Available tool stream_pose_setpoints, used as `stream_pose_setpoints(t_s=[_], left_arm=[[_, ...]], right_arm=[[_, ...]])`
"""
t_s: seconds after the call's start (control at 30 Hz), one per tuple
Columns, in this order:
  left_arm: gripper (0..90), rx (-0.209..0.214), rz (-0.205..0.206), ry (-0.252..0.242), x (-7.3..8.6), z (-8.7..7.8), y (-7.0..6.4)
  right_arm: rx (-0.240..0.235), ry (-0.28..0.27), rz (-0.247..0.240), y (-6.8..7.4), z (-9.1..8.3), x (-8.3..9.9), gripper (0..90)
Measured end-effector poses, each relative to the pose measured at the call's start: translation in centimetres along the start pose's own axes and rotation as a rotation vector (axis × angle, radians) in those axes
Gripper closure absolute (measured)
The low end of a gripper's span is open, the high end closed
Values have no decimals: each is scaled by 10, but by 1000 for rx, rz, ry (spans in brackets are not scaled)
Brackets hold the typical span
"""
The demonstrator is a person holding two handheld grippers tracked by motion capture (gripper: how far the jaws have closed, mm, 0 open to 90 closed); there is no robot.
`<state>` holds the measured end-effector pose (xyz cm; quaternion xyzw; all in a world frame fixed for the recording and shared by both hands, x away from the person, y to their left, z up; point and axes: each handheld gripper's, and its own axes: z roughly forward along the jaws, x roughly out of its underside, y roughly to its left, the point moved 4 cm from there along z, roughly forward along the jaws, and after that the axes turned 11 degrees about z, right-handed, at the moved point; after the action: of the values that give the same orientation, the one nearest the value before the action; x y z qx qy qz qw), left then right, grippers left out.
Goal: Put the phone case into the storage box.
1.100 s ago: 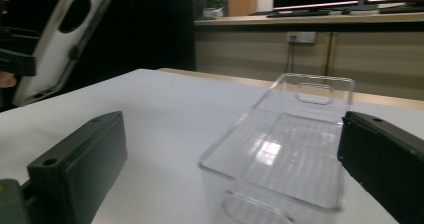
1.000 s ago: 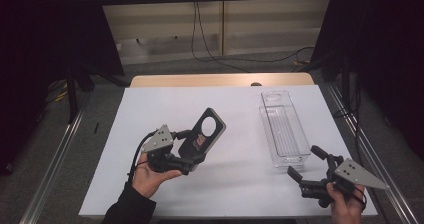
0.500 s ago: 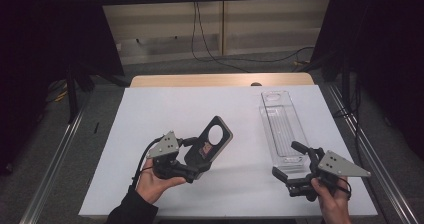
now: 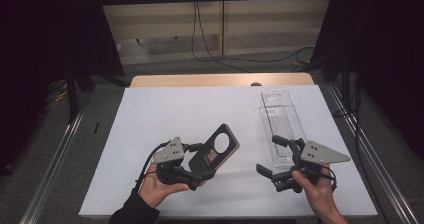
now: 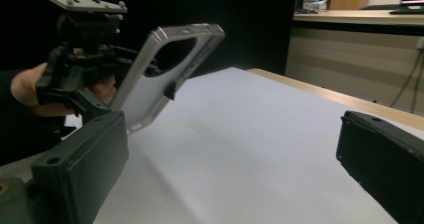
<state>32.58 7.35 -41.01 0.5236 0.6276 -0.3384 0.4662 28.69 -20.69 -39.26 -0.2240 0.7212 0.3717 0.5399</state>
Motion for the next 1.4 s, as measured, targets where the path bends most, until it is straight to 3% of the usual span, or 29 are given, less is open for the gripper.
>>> stream_pose_setpoints(t_s=[0.03, 0.2, 0.43, 0.57, 0.63, 0.77, 1.13, 1.4], left_arm=[[125, 11, 13, 9, 1, 2, -2], [124, 47, 37, -2, 0, 4, -6], [125, 82, 38, 2, 0, 7, -8], [124, 103, 41, 5, 0, 8, -10], [125, 108, 43, 5, 0, 8, -11], [125, 134, 39, 7, 1, 10, -13], [125, 181, 46, 27, 4, 13, -15], [125, 182, 56, 42, 6, 15, -14]], right_arm=[[-17, 36, -11, 2, 4, 5, 2], [-31, 41, -19, 3, 7, 5, 20], [-81, 74, -35, 2, 16, -1, 0], [-174, 113, -31, 5, 24, -4, 0], [-185, 117, -34, 5, 25, -4, 0], [-253, 162, -61, 8, 28, -7, 0], [-324, 243, -92, 8, 39, -6, 0], [-363, 304, -105, 10, 45, -5, 4]])
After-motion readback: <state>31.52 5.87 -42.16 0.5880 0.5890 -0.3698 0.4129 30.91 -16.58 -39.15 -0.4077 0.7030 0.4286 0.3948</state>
